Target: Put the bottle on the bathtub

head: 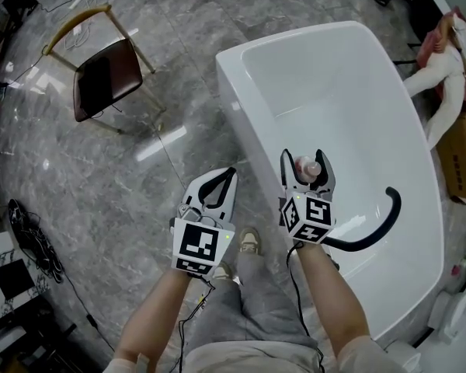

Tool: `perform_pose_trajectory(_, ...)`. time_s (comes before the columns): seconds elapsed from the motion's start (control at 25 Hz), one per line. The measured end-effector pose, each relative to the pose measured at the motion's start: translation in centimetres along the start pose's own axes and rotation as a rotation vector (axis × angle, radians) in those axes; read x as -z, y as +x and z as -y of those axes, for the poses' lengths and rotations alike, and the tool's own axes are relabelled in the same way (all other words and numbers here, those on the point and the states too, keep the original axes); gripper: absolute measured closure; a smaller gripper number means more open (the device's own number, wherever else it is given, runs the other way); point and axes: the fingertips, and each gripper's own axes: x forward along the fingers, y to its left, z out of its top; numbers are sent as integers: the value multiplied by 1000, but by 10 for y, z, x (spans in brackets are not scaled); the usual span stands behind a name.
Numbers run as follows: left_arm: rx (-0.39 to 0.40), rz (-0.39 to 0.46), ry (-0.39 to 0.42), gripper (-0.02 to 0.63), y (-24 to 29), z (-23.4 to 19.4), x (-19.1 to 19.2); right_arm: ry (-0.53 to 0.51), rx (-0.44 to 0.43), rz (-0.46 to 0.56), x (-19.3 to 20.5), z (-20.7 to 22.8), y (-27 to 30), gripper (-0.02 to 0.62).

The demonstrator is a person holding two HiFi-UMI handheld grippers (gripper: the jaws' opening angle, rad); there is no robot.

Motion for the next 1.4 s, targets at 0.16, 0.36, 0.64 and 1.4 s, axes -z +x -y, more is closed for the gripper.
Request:
perform_pose_trajectory(0.16,-4,0,1,586,-15,1,-21,12,-26,5,-30,-9,-19,238)
perform_pose_trajectory(0.36,-23,1,-18,586,-37,1,-52,66,-76,-14,-66,-20,-47,238)
perform_pose_trajectory(0.64,-40,15,6,586,-70,6,-110,-32,-145,-54,-128,-35,-92,296)
perform_pose_trajectory(1.4,-232,149,-63,586,-199,13,-229,-225,-556,68,-292,-99,-236,566)
